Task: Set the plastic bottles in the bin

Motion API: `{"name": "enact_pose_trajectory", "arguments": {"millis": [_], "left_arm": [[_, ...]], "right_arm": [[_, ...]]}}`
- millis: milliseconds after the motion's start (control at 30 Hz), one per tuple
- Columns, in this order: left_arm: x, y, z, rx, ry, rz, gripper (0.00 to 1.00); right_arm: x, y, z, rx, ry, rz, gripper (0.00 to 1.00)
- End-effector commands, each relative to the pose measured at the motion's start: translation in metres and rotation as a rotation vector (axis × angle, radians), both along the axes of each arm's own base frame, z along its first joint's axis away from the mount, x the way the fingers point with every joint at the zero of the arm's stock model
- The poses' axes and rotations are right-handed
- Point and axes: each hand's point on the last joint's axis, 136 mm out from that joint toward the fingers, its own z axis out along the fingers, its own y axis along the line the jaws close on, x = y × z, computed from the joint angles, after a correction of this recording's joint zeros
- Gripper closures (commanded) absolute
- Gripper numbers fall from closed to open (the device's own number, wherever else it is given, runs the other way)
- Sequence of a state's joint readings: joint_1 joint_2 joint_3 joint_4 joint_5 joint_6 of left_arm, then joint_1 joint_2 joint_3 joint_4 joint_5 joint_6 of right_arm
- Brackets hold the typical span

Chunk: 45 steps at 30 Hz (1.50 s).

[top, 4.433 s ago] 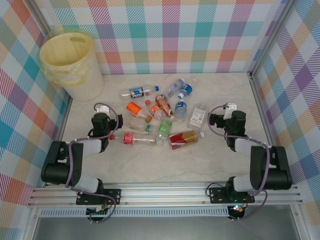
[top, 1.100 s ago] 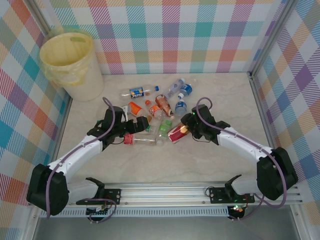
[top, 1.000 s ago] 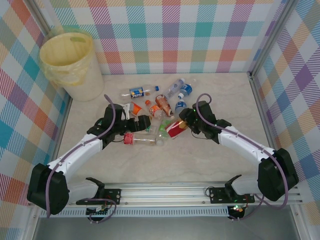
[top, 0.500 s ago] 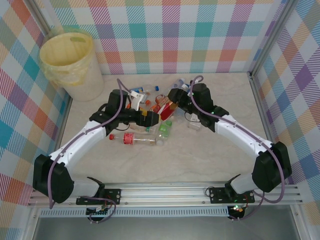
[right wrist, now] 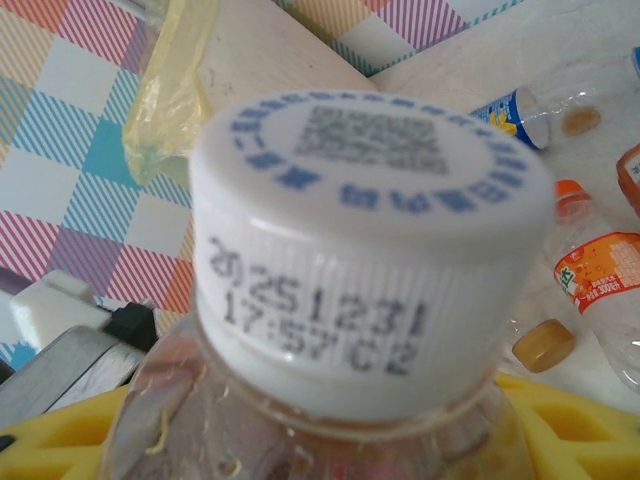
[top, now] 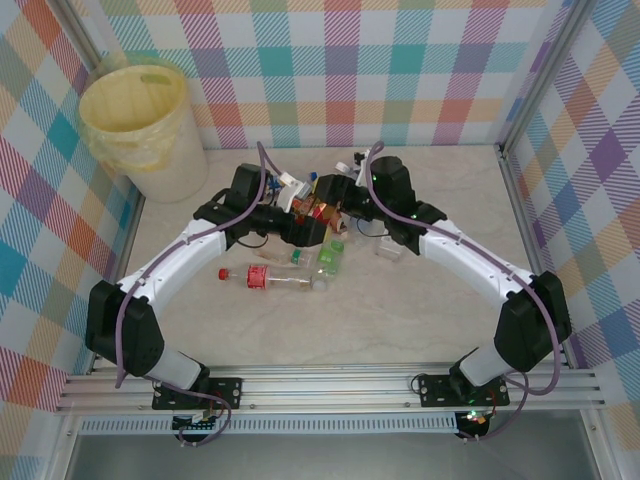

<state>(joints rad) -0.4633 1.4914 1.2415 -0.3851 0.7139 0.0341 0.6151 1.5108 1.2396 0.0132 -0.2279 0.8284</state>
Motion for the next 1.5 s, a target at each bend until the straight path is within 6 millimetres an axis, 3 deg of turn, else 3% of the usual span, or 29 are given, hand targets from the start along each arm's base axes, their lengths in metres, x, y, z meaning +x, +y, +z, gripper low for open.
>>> {"name": "enact_pose_trajectory", "arguments": {"millis": [0, 167, 567, 667, 800, 1033, 1333, 1467], "left_arm": [[-0.001, -0.005, 0.010, -0.017, -0.043, -0.009, 0.32], [0.008, 0.006, 0.012, 0.003, -0.077, 0.093, 0.41], [0.028, 0.046, 0.005, 0.092, -0.127, 0.379, 0.40], [0.036, 0.067, 0.000, 0.165, -0.113, 0.496, 0.41], [0.050, 0.100, 0.007, 0.249, -0.127, 0.682, 0.41], [0.069, 0.162, 0.043, 0.341, -0.224, 0.996, 0.41], [0.112, 0.242, 0.126, 0.275, -0.344, 1.255, 0.40], [0.137, 0.289, 0.149, 0.285, -0.360, 1.381, 0.40]], "right_arm": [[-0.004, 0.011, 0.020, 0.030, -0.029, 0.053, 0.48], [-0.006, 0.010, 0.021, 0.036, 0.005, 0.050, 0.35], [-0.014, -0.006, 0.076, 0.081, -0.118, 0.021, 0.00], [-0.015, -0.023, 0.079, 0.057, -0.162, -0.048, 0.00], [-0.018, -0.056, 0.070, -0.023, -0.236, -0.177, 0.00], [-0.032, -0.083, 0.055, -0.111, -0.313, -0.226, 0.00], [-0.051, -0.091, 0.039, -0.135, -0.258, -0.194, 0.00], [-0.054, -0.096, 0.033, -0.150, -0.244, -0.209, 0.00]]}}
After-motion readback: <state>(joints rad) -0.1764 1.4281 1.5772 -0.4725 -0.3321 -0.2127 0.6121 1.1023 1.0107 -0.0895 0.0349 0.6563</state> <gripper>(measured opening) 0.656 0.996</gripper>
